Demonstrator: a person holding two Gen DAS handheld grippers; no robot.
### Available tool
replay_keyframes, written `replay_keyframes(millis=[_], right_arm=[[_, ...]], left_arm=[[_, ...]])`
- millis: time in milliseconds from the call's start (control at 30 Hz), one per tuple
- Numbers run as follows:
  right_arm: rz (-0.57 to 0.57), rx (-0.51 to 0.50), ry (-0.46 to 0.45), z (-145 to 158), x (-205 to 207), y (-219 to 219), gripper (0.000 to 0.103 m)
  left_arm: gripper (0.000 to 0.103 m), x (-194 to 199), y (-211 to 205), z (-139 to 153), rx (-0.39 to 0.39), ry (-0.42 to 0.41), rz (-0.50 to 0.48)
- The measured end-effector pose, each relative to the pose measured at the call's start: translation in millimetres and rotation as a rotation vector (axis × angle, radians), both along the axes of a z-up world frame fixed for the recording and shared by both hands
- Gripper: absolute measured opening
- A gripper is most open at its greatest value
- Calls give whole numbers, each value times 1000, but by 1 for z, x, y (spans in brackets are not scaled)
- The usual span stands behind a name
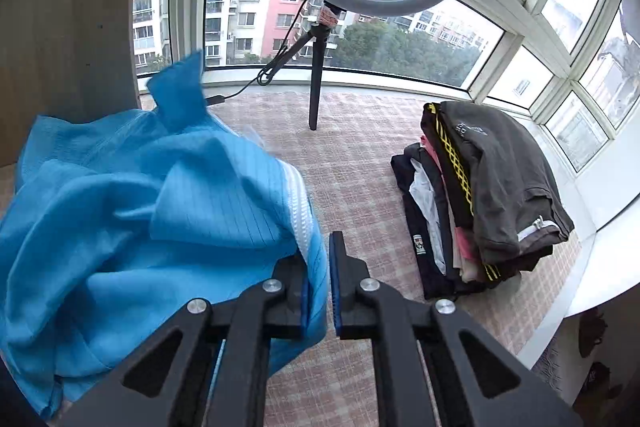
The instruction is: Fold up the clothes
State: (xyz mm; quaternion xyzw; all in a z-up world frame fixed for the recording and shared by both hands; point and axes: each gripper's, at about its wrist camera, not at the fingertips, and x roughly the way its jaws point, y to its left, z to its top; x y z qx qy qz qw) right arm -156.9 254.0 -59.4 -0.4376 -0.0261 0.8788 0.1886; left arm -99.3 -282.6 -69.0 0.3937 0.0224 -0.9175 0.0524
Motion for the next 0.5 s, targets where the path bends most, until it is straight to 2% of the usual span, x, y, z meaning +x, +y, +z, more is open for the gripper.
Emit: replay_keyframes(millis=[33, 67, 100, 133, 200, 267, 333, 400, 500], right_arm=[[1, -5, 11, 6, 1, -5, 28], [42, -17, 46, 12, 1, -23, 51], [95, -33, 72, 15, 0, -48, 70], [155, -56, 96, 17, -1, -73, 74], [341, -163, 86, 10, -13, -138, 77], [507, -255, 12, -8, -33, -207, 78], [623, -309, -85, -36, -56, -277, 78], [726, -316, -178, -75, -76, -342, 78], [804, -190, -354, -142, -94, -417, 78]], left_arm=[[102, 0, 1, -1, 4, -1, -2], [102, 0, 0, -3, 10, -4, -1], [102, 0, 0, -5, 16, -6, 0], [102, 1, -1, -6, 20, -9, 2], [102, 2, -5, -11, 23, -18, 16], [102, 5, -11, -14, 31, -26, 35], [102, 8, -18, -16, 36, -31, 56], [102, 15, -25, -16, 34, -33, 81], [102, 26, -36, -17, 35, -36, 114]])
